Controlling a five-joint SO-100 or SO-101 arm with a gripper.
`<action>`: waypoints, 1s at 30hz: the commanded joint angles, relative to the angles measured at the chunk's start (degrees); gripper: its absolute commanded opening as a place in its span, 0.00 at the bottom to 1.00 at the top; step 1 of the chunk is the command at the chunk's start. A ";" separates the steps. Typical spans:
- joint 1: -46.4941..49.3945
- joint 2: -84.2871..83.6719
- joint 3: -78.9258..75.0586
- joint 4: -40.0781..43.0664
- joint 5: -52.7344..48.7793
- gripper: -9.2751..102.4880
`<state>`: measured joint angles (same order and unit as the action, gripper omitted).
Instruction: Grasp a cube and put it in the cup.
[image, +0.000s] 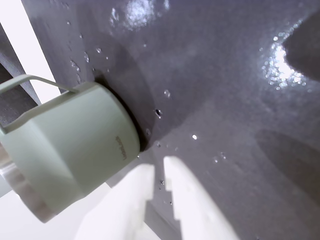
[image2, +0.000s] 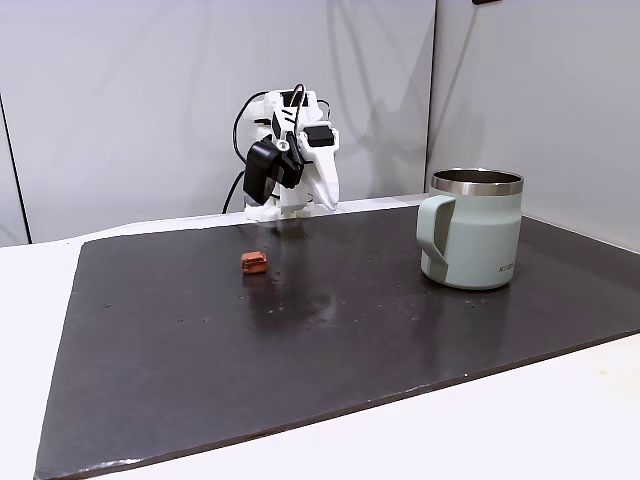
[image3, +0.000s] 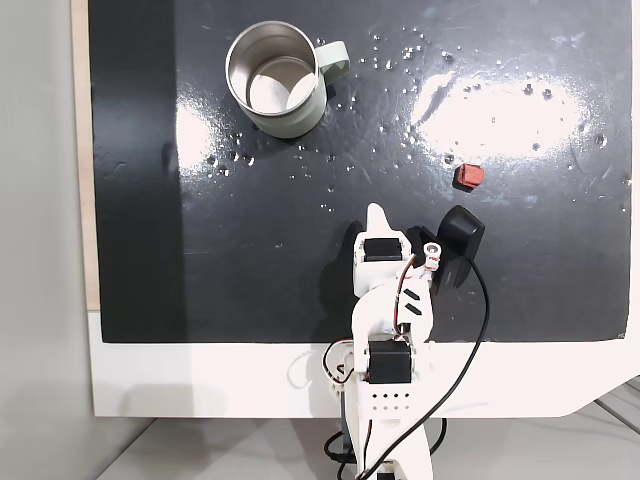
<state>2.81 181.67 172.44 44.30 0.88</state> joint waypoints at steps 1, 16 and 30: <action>-0.44 0.44 -0.26 -1.67 -0.62 0.08; -0.44 0.44 -0.35 -1.49 -0.26 0.08; 9.32 -27.60 -38.41 14.41 0.00 0.08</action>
<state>8.61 165.50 148.45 55.99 0.44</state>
